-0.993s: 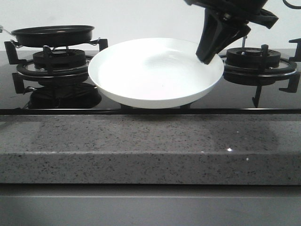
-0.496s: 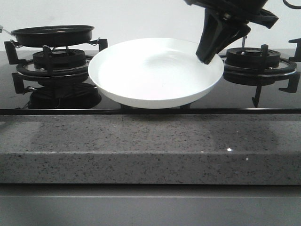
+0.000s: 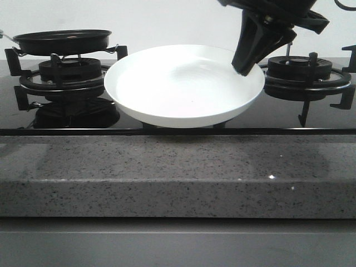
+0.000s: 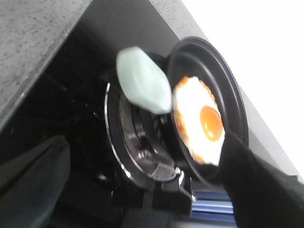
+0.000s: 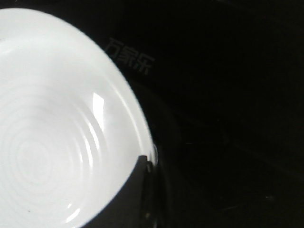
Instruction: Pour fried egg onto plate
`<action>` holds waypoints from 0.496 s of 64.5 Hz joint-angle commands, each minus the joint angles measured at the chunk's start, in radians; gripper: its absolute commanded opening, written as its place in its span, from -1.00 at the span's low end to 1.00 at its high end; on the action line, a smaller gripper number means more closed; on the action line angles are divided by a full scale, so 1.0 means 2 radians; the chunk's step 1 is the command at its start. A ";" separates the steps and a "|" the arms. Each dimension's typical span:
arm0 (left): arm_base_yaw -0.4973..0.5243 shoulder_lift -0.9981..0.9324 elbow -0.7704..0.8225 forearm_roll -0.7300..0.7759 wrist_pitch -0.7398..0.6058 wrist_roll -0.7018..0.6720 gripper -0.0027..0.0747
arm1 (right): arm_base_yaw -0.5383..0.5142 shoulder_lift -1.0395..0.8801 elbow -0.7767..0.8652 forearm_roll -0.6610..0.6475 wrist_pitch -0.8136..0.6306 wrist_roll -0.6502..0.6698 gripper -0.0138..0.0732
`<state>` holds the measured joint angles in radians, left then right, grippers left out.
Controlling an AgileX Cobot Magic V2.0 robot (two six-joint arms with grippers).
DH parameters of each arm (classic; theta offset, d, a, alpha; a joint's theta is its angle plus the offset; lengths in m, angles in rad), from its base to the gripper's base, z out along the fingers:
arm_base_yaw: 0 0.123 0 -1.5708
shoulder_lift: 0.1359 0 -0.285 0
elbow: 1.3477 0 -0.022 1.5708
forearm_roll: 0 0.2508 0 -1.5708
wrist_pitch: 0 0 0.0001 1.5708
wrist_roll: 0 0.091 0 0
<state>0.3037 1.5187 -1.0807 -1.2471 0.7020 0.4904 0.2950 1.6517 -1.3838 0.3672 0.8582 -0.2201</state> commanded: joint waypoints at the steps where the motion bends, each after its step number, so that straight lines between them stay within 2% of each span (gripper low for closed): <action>1: 0.002 0.016 -0.038 -0.049 0.031 0.017 0.69 | -0.001 -0.026 -0.011 0.013 -0.018 -0.004 -0.82; 15: 0.001 0.087 -0.091 -0.104 0.066 0.050 0.69 | -0.001 -0.026 -0.011 0.013 -0.018 -0.004 -0.82; 32: 0.002 0.107 -0.125 -0.112 0.066 0.050 0.69 | -0.001 -0.026 -0.011 0.013 -0.018 -0.004 -0.82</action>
<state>0.3060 1.7770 -1.2854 -1.4015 0.8069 0.5855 0.2950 1.6517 -1.3838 0.3688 0.8582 -0.2214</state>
